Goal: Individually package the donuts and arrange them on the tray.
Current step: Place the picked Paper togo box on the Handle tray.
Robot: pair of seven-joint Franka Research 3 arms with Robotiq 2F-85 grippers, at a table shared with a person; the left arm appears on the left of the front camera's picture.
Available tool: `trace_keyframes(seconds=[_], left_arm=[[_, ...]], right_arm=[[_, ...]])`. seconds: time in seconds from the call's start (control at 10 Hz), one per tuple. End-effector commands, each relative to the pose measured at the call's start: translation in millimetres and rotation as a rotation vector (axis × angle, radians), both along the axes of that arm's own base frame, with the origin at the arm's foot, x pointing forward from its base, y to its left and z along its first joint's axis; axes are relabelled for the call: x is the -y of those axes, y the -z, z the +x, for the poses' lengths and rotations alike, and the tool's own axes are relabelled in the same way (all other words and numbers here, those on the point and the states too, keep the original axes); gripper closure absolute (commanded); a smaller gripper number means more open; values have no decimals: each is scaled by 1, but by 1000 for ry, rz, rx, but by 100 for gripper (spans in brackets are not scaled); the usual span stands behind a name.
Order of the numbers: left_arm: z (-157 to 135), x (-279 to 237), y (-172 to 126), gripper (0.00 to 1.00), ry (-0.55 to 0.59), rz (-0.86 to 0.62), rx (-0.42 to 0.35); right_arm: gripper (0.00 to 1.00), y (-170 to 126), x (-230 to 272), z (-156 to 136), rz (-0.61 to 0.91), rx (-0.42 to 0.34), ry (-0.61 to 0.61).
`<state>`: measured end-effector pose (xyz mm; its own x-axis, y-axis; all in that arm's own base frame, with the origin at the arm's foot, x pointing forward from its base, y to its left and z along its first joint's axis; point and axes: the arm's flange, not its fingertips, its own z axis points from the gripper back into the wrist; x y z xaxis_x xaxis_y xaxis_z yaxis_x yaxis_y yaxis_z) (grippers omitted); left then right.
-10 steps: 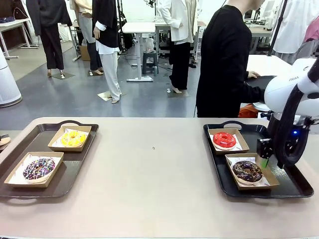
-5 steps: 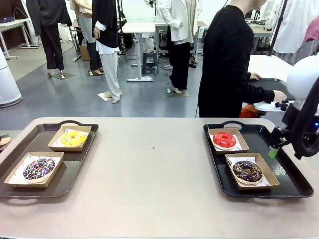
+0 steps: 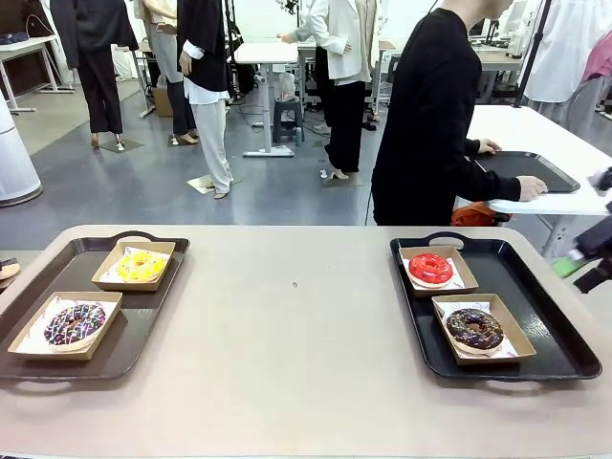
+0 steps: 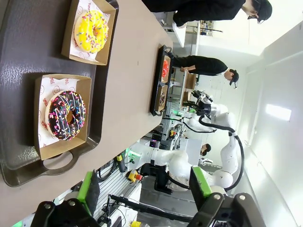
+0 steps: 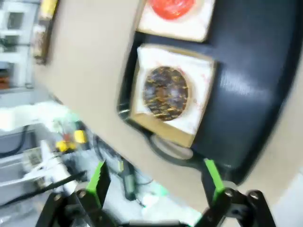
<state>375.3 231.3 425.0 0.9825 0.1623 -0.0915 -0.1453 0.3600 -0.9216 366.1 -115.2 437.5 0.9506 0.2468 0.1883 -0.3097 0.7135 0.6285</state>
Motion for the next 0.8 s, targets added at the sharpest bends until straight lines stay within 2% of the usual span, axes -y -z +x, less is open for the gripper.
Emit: trace_keyframes(seconds=[0.0, 0.1, 0.3, 0.6, 0.7], left_arm=[[-2, 0, -2, 0, -7, 9, -5], [-2, 0, -2, 0, -7, 9, -5], [-2, 0, -2, 0, -7, 9, -5], [-2, 0, -2, 0, -7, 9, -5], [-2, 0, -2, 0, -7, 9, -5]], right_arm=[[0, -8, 53, 9, 237, -28, 18], [0, -9, 84, 9, 354, -45, 63], [0, 14, 143, 20, 550, -150, 171], [0, 57, 183, 17, 691, -170, 142], [0, 71, 189, 20, 717, -158, 172]])
